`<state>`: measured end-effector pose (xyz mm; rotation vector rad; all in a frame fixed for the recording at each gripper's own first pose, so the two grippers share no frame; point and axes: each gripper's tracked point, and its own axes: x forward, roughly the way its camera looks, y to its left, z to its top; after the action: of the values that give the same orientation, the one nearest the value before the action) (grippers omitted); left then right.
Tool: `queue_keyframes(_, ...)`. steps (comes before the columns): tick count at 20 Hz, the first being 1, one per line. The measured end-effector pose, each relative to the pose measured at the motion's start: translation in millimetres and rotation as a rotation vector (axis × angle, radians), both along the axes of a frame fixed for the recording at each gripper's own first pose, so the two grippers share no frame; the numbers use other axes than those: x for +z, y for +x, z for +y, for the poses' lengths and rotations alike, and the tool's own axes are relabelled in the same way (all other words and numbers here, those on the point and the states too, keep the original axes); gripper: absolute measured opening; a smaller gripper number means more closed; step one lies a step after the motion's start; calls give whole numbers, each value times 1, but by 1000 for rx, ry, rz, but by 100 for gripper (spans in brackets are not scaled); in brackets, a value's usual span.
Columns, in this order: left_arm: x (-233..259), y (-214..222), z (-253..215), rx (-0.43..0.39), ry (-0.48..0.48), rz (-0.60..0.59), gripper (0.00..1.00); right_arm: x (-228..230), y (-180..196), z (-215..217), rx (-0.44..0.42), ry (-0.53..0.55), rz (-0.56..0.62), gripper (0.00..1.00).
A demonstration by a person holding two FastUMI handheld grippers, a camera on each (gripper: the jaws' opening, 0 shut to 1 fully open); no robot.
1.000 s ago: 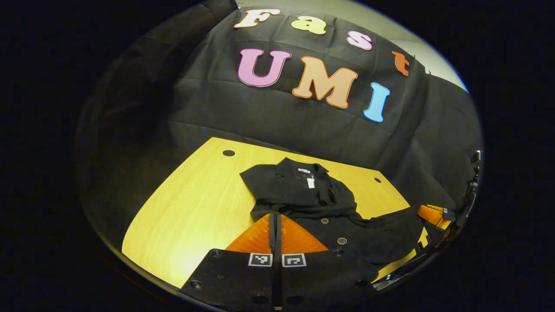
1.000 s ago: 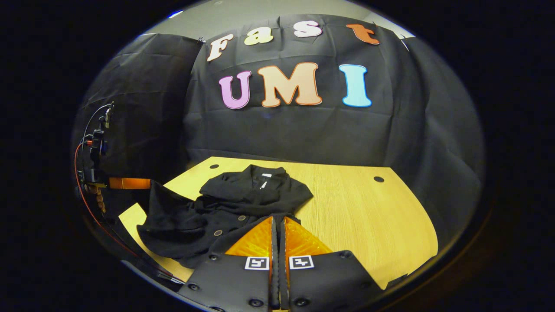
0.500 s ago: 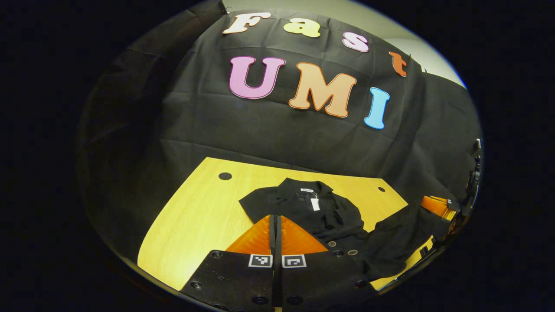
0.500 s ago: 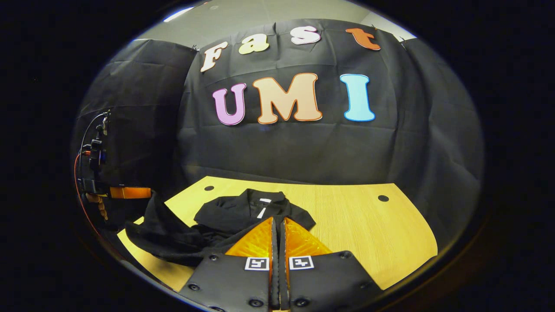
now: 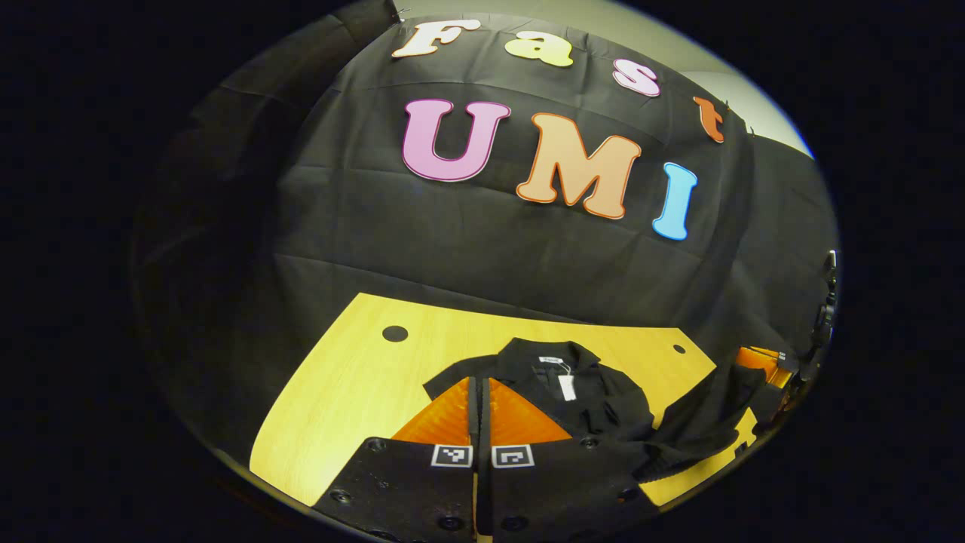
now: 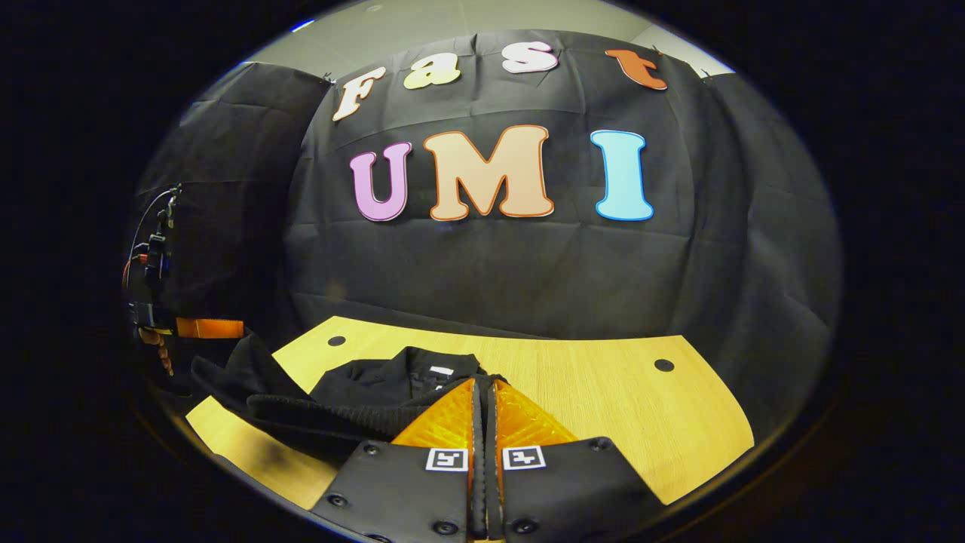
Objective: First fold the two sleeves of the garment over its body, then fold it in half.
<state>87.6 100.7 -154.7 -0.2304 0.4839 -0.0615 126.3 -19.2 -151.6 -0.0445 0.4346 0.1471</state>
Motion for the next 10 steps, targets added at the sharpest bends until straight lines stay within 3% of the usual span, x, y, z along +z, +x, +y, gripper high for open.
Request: queue_keyframes(10, -54, 73, 11, -43, 11, 64, 0, -38, 71, -1, -94, -59, 64, 2)
